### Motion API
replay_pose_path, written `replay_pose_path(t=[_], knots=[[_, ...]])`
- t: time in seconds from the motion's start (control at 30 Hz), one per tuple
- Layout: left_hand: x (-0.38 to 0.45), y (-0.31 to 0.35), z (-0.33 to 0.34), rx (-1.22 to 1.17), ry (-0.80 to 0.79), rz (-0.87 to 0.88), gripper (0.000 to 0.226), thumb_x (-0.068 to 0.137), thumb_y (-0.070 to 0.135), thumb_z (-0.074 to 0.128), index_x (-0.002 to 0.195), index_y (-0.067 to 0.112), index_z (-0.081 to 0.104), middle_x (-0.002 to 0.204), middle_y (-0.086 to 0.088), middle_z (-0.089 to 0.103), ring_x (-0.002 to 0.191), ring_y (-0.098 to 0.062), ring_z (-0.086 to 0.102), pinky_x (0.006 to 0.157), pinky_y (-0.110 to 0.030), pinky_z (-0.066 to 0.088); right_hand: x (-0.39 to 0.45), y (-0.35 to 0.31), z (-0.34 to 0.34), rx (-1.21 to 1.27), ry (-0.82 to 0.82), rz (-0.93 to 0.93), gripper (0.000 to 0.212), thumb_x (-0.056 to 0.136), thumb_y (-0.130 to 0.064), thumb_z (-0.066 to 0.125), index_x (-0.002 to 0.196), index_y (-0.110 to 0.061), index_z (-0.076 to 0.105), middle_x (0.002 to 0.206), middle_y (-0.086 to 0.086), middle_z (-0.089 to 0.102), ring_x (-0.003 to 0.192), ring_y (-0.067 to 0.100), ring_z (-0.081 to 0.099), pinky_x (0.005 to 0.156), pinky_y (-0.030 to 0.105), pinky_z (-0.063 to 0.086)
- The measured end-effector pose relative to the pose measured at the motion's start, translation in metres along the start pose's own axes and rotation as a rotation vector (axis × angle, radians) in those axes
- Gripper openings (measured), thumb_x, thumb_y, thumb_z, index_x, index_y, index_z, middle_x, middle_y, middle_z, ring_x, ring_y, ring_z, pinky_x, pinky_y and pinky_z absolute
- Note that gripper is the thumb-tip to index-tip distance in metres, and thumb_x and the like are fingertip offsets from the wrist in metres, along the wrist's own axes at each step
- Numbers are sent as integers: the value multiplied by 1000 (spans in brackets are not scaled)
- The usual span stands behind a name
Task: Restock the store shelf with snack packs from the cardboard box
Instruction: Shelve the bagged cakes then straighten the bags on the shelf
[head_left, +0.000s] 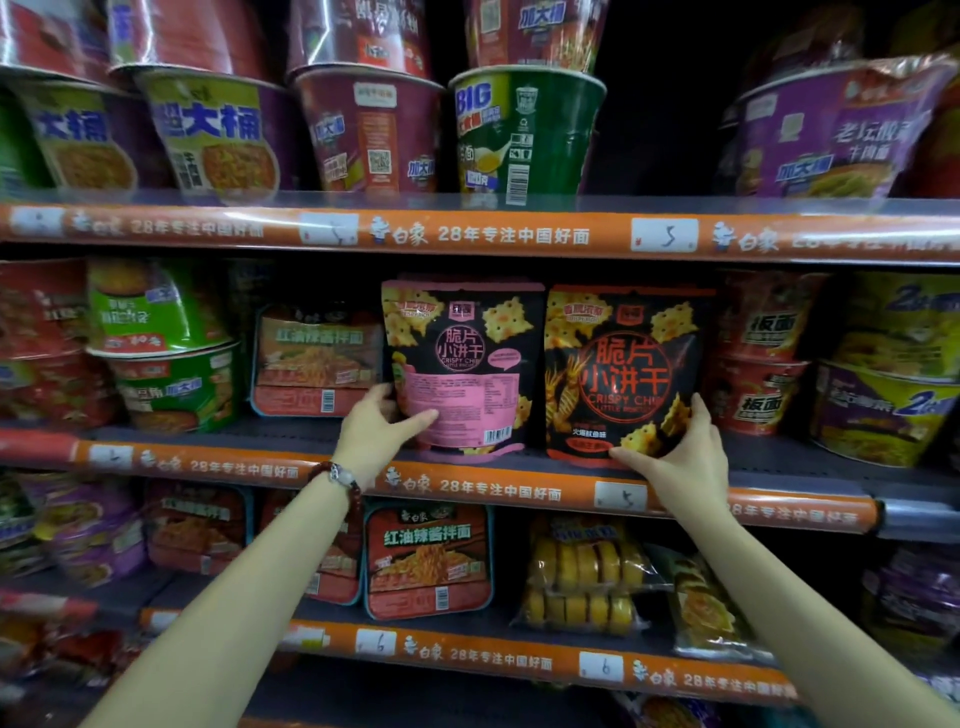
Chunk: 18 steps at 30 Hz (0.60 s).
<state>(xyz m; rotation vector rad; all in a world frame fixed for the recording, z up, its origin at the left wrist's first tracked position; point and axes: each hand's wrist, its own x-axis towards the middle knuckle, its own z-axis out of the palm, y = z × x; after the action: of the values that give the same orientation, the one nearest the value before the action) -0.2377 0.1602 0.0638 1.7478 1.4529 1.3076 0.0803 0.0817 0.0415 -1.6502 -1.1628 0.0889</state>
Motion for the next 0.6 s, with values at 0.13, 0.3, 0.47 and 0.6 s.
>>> replay_pose_path(t=[0.13,0.3,0.47,0.6], knots=[[6,5,-5,-150,-139,14,42,72,26,80,108,24,59,102,9,65,95,-8,61,95,-35,49,-1,-2,1,0,14,6,123,60,-40,89,153,-16,14,151,12,34,138,30,35,106,44,38],[12,6,-7,-338,-183,49,36,70,21,80,99,31,62,104,8,68,100,-9,62,97,-38,48,-3,-4,2,-3,23,-2,122,59,-39,89,153,-16,14,151,12,34,138,29,35,107,44,38],[9,3,-18,-418,-172,113,61,66,37,77,121,23,57,118,4,66,113,-15,60,102,-43,46,-6,-4,1,-4,28,-18,120,62,-39,88,153,-15,15,151,11,34,139,29,35,106,44,38],[0,-4,-19,-145,-71,115,69,69,56,72,126,24,50,122,6,62,114,-15,57,99,-43,47,-8,-4,2,-12,45,-34,118,63,-40,88,153,-14,16,150,12,35,138,29,35,105,46,39]])
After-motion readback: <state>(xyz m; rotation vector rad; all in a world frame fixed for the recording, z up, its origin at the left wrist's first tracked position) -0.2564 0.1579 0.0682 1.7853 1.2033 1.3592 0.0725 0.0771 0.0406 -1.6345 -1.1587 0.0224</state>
